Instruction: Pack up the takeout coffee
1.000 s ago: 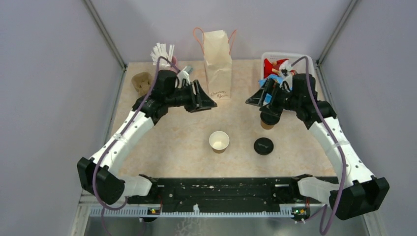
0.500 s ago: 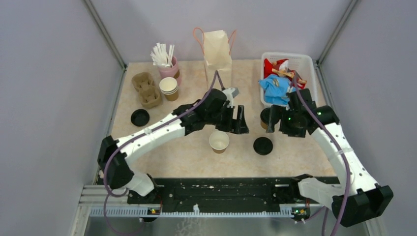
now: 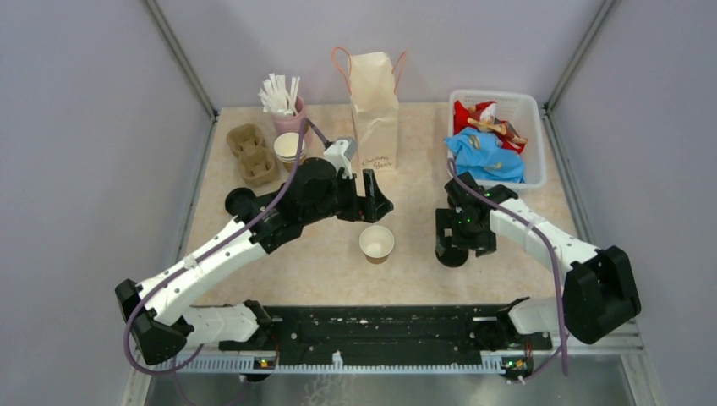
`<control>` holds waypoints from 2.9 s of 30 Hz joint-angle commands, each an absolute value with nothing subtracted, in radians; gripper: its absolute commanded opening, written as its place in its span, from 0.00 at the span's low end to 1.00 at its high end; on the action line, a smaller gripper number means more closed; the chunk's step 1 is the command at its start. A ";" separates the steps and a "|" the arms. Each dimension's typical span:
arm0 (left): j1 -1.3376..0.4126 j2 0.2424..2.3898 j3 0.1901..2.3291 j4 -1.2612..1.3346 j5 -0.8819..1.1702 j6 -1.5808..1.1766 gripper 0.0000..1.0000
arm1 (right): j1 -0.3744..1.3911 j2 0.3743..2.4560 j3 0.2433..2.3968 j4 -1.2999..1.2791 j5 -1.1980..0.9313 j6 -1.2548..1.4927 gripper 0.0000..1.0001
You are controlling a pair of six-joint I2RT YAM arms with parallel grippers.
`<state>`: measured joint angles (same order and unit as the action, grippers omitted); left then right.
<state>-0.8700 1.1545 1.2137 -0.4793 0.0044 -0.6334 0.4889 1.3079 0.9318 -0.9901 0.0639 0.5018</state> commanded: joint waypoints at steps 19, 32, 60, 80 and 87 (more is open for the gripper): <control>-0.812 1.144 1.197 -0.519 0.037 -0.583 0.89 | 0.498 1.428 0.836 -0.686 0.190 0.613 0.91; -0.783 1.157 1.207 -0.517 0.068 -0.574 0.89 | 0.498 1.466 0.833 -0.676 0.207 0.603 0.85; -0.763 1.144 1.201 -0.546 0.046 -0.586 0.89 | 0.518 1.380 0.890 -0.791 0.184 0.551 0.80; -0.625 0.919 1.050 -0.729 -0.139 -0.734 0.89 | 0.967 1.684 1.625 -1.088 0.137 0.545 0.82; -0.623 0.865 1.047 -0.789 -0.186 -0.720 0.89 | 0.976 1.783 1.664 -1.080 0.129 0.520 0.82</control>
<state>-0.6281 0.8974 1.0523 -0.7620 -0.1387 -0.7216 0.9730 1.7695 1.5936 -1.0592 0.1078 0.5426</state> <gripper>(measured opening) 0.893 0.822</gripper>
